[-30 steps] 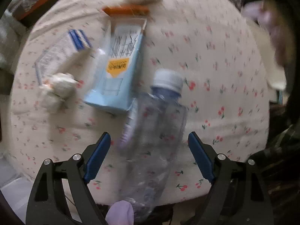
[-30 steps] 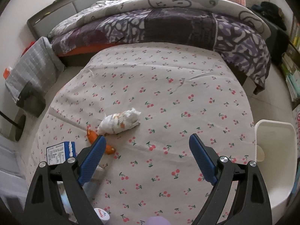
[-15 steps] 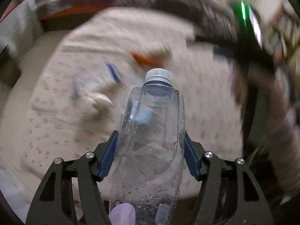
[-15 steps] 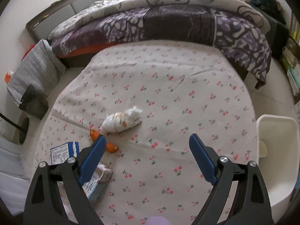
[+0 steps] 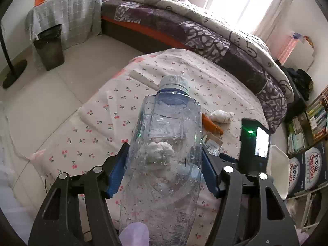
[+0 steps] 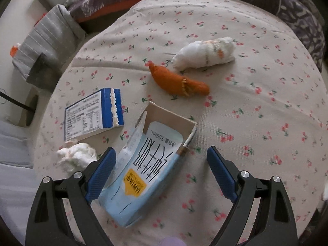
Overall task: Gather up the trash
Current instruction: 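Grasp the blue milk carton with the right gripper while the left holds the bottle, then carry the bottle and milk carton over the white bin with both grippers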
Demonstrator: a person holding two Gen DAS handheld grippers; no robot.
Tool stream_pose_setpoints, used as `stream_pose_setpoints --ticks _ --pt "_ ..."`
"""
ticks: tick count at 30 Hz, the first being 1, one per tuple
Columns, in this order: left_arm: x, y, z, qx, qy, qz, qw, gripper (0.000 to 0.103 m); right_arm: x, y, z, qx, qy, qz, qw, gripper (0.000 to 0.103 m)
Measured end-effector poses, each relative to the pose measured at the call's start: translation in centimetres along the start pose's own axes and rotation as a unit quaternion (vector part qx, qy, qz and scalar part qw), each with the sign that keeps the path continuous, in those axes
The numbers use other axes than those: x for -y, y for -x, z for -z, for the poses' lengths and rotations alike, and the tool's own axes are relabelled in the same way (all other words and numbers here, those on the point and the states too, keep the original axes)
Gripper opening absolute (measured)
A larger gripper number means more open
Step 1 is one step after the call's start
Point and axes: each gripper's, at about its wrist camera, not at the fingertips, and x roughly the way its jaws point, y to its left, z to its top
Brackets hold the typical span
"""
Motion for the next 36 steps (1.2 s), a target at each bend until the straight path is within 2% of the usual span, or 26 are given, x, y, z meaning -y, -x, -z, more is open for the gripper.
stream_pose_setpoints --ticks 4,5,7,9,10,11,14,21,28,36 --pt "-0.7 -0.4 0.5 -0.009 0.004 -0.01 0.9999 0.063 -1.6 -0.7 0.3 0.016 0.042 0.024 0.999 0.094" --pt "-0.9 -0.6 0.6 -0.012 0.007 -0.013 0.9998 0.063 -2.3 -1.1 0.5 0.015 0.065 0.036 0.997 0.097" --pt "-1.2 -0.8 0.6 -0.013 0.013 -0.017 0.9997 0.063 -3.0 -1.3 1.0 0.023 0.096 0.053 0.994 0.097" --pt "-1.4 -0.8 0.4 -0.01 0.019 -0.02 0.9996 0.063 -3.0 -1.0 1.3 0.04 0.103 0.043 0.993 0.087" --pt "-1.5 -0.6 0.3 -0.005 0.023 -0.022 0.9995 0.063 -3.2 -0.7 1.3 0.046 0.11 0.045 0.992 0.07" --pt "-1.6 -0.4 0.3 -0.001 0.025 -0.024 0.9994 0.063 -3.3 -0.4 1.2 0.046 0.12 0.037 0.991 0.066" --pt "-2.1 0.1 0.0 0.014 0.037 -0.034 0.9986 0.063 -3.0 1.0 1.0 0.055 0.121 0.006 0.991 0.063" --pt "-1.6 1.0 -0.8 0.057 0.048 -0.059 0.9955 0.063 -3.3 6.5 -0.1 0.122 0.147 -0.006 0.982 0.063" --pt "0.6 1.9 -1.4 0.1 0.046 -0.061 0.992 0.063 -1.1 11.2 -1.4 0.169 0.131 -0.017 0.977 0.063" --pt "3.3 2.8 -1.6 0.15 0.054 -0.05 0.986 0.063 1.5 15.7 -1.4 0.243 0.105 -0.001 0.964 0.063"
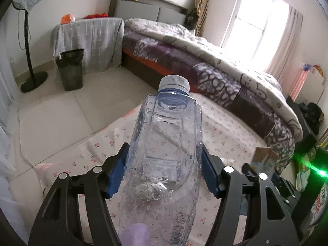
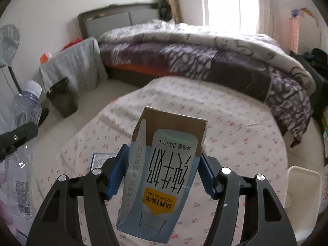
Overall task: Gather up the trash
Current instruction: 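Carry the bottle and milk carton over the white bin with both grippers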
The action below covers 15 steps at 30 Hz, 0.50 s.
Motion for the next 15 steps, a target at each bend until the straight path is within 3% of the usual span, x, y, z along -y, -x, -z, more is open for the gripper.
stream_pose_setpoints --ticks 7,15 --pt "2.3 0.6 0.2 0.03 0.004 0.015 0.9994 0.063 3.5 3.3 -1.1 0.067 -0.02 0.04 0.997 0.063" --pt "5.6 0.2 1.1 0.043 -0.018 0.025 0.9986 0.063 7.3 5.0 -1.5 0.091 -0.036 0.074 0.992 0.063"
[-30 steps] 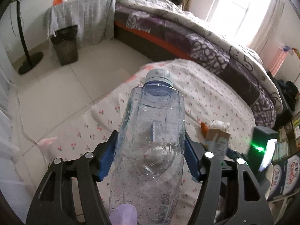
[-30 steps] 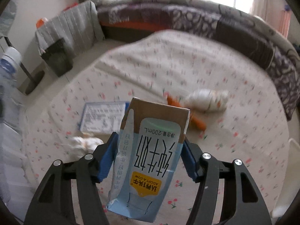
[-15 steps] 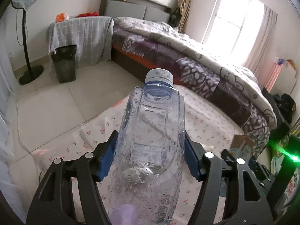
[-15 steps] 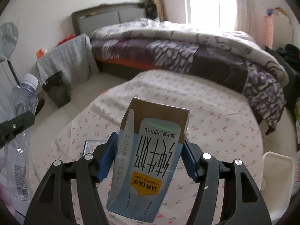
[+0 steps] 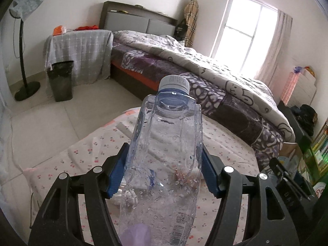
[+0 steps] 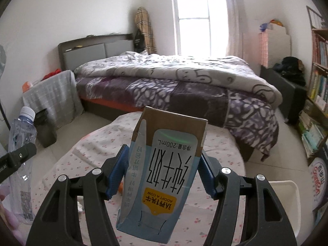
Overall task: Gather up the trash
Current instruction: 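Carry the bottle and milk carton over the white bin with both grippers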
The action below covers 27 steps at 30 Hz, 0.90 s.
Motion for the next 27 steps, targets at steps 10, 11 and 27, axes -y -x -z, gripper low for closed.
stream_pose_setpoints --ticks 10,11,27 --pt "3.5 -0.8 1.3 0.0 -0.038 0.014 0.9992 0.063 4.2 0.8 -0.5 0.005 -0.019 0.03 0.999 0.063" --pt "3.7 -0.9 1.3 0.0 -0.04 0.015 0.9991 0.063 4.6 0.9 -0.6 0.006 -0.022 0.033 0.999 0.063" --pt "8.5 -1.6 3.4 -0.013 -0.082 0.048 0.9954 0.063 10.8 2.0 -1.1 0.012 -0.057 0.081 0.995 0.063"
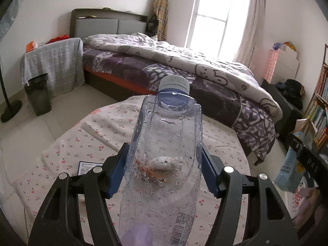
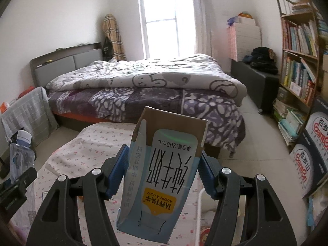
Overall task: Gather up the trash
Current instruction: 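Carry the bottle and milk carton over the white bin with both grippers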
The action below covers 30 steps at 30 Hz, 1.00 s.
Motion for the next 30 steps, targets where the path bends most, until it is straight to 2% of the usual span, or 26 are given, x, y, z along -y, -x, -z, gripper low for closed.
stream_pose_setpoints --ticks 16,30 --pt "6.0 -1.0 2.0 -0.016 -0.054 0.035 0.9978 0.063 7.2 0.3 -0.4 -0.006 -0.029 0.054 0.998 0.063" --pt "13.3 -1.8 4.7 -0.036 -0.112 0.087 0.9892 0.063 14.0 1.2 -0.7 -0.003 -0.074 0.089 0.993 0.064"
